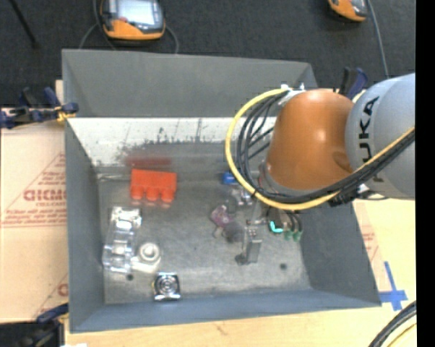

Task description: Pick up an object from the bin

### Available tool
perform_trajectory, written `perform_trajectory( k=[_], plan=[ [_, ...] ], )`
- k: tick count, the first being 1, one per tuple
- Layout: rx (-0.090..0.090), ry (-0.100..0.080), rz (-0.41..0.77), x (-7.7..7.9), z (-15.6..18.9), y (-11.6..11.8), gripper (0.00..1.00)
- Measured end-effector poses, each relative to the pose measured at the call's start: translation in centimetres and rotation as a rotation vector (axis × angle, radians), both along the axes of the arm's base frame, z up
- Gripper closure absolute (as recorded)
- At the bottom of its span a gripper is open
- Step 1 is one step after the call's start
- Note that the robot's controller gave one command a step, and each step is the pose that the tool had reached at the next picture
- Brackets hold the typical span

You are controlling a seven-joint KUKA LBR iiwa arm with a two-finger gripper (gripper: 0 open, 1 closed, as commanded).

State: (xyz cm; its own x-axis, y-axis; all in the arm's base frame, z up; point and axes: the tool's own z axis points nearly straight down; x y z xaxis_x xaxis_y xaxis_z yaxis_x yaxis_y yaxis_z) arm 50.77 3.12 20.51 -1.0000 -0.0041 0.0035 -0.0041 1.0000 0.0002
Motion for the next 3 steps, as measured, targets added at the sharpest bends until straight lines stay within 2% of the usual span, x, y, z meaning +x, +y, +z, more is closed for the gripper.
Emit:
perform_trajectory(
  k=[1, 2, 3],
  plan=[
    [-0.002, -0.002, 0.041, 4.7, -12.2, -1.5, 0.00],
    [-0.003, -0.009, 0.091, 7.0, -13.5, -6.0, 0.00],
    [-0.001, -0.013, 0.092, 7.0, -13.3, -5.7, 1.00]
  ],
)
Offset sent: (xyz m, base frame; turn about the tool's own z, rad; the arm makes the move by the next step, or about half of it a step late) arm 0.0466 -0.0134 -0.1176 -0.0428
